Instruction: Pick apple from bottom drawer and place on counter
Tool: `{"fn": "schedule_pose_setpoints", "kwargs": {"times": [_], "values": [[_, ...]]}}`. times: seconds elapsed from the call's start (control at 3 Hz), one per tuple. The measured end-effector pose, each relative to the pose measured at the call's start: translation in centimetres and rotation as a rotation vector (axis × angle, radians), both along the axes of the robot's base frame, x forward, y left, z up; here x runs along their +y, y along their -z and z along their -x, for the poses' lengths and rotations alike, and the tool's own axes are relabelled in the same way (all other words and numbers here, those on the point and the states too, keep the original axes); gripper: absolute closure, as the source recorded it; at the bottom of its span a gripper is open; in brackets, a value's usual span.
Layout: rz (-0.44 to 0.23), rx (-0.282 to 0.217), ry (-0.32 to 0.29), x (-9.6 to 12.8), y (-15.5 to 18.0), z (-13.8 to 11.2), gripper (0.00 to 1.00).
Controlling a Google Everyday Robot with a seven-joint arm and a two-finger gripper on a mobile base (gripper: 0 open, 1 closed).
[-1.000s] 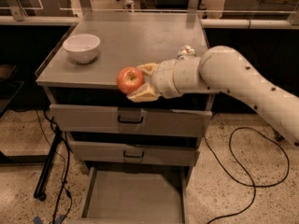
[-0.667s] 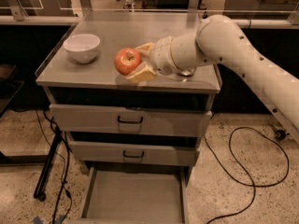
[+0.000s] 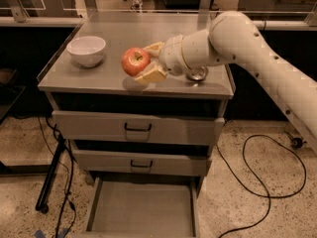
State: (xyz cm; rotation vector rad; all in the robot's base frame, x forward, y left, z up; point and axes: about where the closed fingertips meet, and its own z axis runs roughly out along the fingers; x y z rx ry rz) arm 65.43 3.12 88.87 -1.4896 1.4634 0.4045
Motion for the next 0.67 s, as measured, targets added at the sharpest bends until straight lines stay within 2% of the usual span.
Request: {"fn": "schedule_pose_setpoints", "kwargs": {"times": [0.67], "values": [[-0.03,0.071,-0.026,0.2,-1.4,-3.1,1.0]]}}
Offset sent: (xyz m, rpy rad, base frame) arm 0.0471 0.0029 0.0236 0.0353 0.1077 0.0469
